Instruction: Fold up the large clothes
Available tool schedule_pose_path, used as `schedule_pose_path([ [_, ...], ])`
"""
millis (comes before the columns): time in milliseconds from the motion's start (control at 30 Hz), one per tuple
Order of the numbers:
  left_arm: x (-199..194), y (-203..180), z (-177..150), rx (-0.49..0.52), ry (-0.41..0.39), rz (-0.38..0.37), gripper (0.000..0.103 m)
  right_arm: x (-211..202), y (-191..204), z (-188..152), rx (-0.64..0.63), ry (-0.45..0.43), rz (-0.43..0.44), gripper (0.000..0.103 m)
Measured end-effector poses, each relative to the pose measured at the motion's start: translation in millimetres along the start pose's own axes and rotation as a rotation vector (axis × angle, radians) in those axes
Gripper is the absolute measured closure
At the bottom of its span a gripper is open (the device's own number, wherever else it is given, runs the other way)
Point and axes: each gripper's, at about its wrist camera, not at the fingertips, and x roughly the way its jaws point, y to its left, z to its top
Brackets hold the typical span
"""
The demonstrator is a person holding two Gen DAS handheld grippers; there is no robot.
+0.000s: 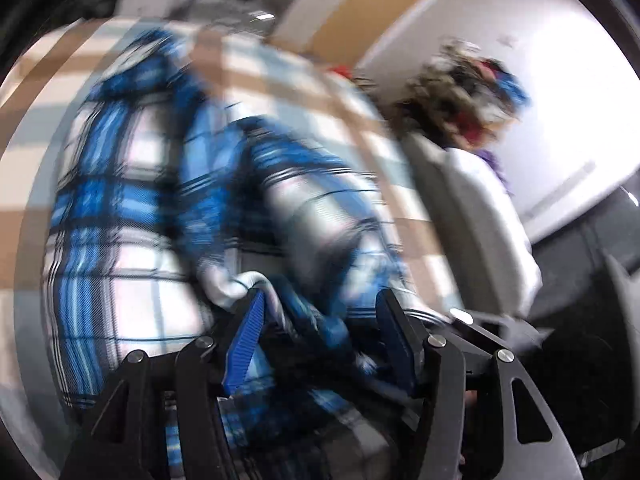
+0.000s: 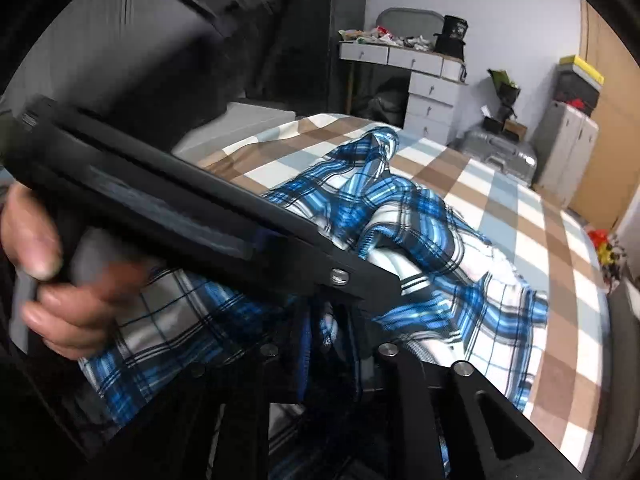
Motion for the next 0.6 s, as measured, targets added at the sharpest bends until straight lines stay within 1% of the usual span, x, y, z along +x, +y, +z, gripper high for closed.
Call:
schedule_pose_path([
  [33, 0, 4, -1, -0.016, -0.011, 0.001, 0.069, -4, -1, -4, -0.007, 0.004, 0.019, 0.074],
  [67, 0, 5, 0, -0.020, -0.020, 0.006, 0.078, -10, -4, -5, -0.005, 0.003, 0.063, 0.061],
  [100, 0, 7, 1, -0.028, -0.024, 0.007, 0.082, -16, -9, -6, 0.008, -0.009, 0.095, 0.058],
  [133, -2, 8, 1, -0.031, -0.026, 0.005, 0.082, -24, -18, -7, 0.040, -0.033, 0.116, 0.057],
  [200, -6, 10, -2, -0.018, -0.034, 0.014, 0.082, -40, -51, -8, 0.172, -0.081, 0.133, 0.056],
  [267, -7, 11, -5, -0.009, -0.037, 0.019, 0.082, -44, -85, -9, 0.337, -0.117, 0.110, 0.046],
  [300, -5, 12, -6, -0.008, -0.038, 0.022, 0.082, -40, -101, -9, 0.428, -0.112, 0.099, 0.044],
  [367, -3, 10, -10, 0.001, -0.040, 0.027, 0.082, -22, -131, -12, 0.650, -0.050, 0.137, 0.044],
  [400, -3, 10, -12, 0.009, -0.042, 0.032, 0.082, -8, -143, -15, 0.755, -0.015, 0.176, 0.044],
  [467, 3, 8, -16, 0.031, -0.050, 0.042, 0.082, 22, -161, -19, 0.919, 0.029, 0.299, 0.044],
  [500, 4, 6, -17, 0.040, -0.054, 0.046, 0.082, 35, -165, -20, 0.983, 0.045, 0.345, 0.044],
  [533, 3, 6, -18, 0.053, -0.061, 0.049, 0.082, 44, -168, -19, 1.020, 0.060, 0.373, 0.044],
  [600, 3, 6, -20, 0.068, -0.078, 0.047, 0.082, 64, -171, -19, 1.095, 0.093, 0.402, 0.044],
])
